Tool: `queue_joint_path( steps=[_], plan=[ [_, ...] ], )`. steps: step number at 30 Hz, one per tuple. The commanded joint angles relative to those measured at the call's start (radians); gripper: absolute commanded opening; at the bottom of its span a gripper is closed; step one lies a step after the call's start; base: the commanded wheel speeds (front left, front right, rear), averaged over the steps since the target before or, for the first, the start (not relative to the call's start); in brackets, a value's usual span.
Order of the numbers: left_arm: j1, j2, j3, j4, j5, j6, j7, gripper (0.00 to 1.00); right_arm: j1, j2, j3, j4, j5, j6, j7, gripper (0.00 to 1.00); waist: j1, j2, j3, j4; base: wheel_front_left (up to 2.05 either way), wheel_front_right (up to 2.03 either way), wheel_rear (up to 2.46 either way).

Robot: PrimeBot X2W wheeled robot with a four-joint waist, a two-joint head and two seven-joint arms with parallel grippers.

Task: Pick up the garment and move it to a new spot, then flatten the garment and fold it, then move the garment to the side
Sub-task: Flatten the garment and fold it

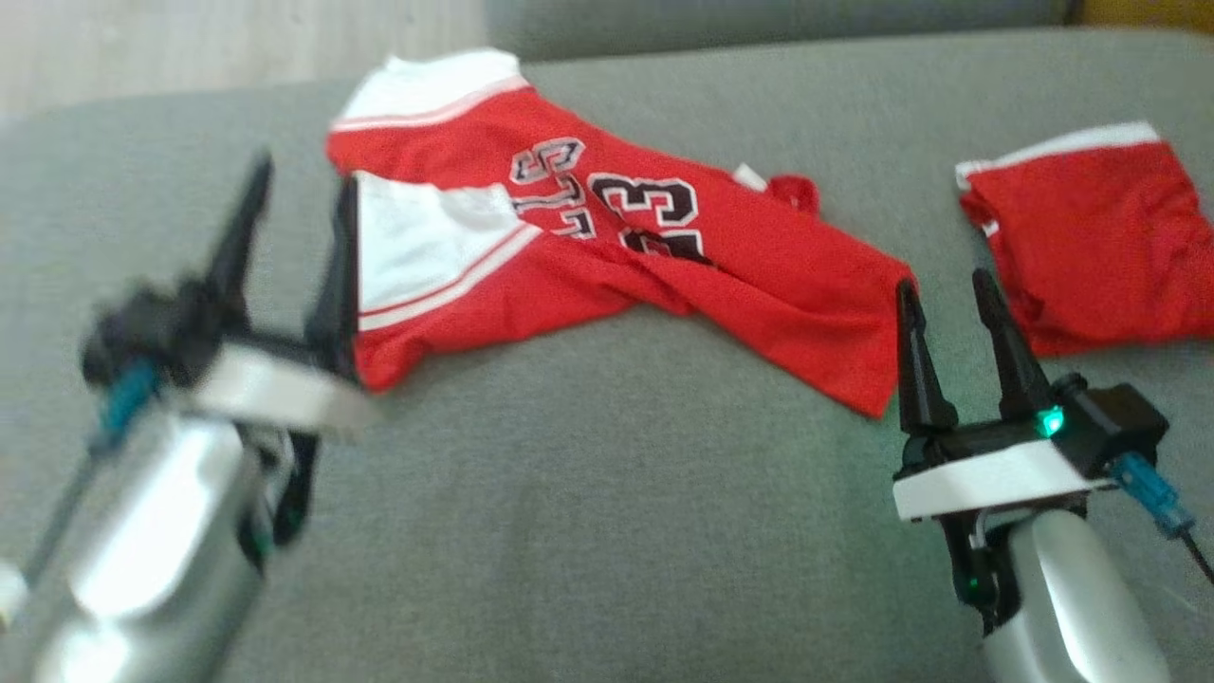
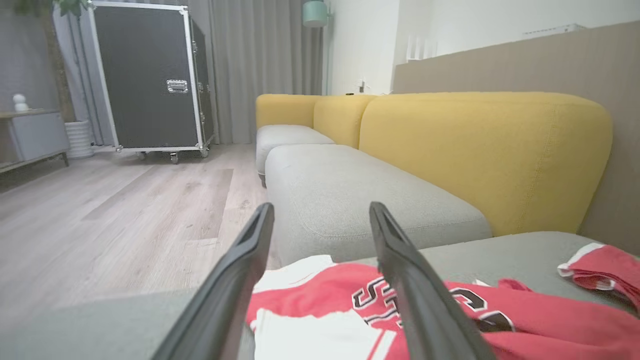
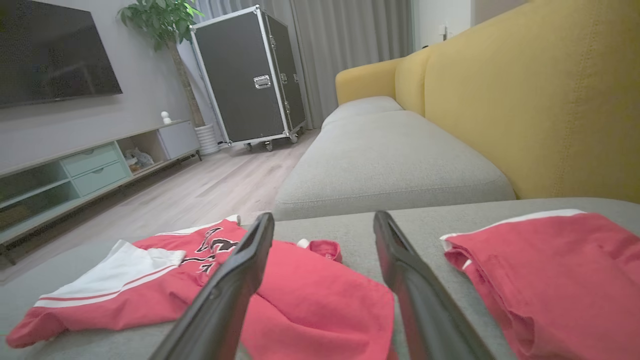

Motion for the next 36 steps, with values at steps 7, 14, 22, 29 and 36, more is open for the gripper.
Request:
queue_joint_path(
  steps=[7, 14, 22, 29, 36],
  plan=[
    [0.286, -0.113, 0.257, -0.155, 0.079, -0.02, -0.005, 1.0, 0.03, 0.0, 0.041, -0.013, 0.009, -0.001, -0.006, 1.0, 0.0003, -0.0001, -0.097, 0.057, 0.0, 0.0, 0.0],
    [0.373, -0.203, 0.331, -0.156, 0.178, -0.101, -0.005, 1.0, 0.027, 0.0, 0.051, 0.017, 0.0, -0.001, -0.006, 1.0, 0.0003, -0.0001, -0.099, 0.085, 0.0, 0.0, 0.0],
    [0.356, -0.269, 0.374, -0.124, 0.243, -0.171, -0.005, 1.0, -0.169, -0.013, 0.028, 0.127, -0.095, -0.001, 0.101, 1.0, 0.0003, -0.0001, -0.025, 0.141, 0.0, 0.0, 0.0],
    [0.325, -0.324, 0.395, -0.104, 0.277, -0.215, -0.005, 1.0, -0.369, -0.083, -0.057, 0.297, -0.11, -0.001, 0.28, 1.0, 0.0003, -0.0001, 0.038, 0.201, 0.0, 0.0, 0.0],
    [0.291, -0.364, 0.394, -0.067, 0.297, -0.242, -0.005, 1.0, -0.501, -0.171, -0.099, 0.497, -0.174, -0.001, 0.422, 1.0, 0.0003, -0.0001, 0.08, 0.254, 0.0, 0.0, 0.0]
  ],
)
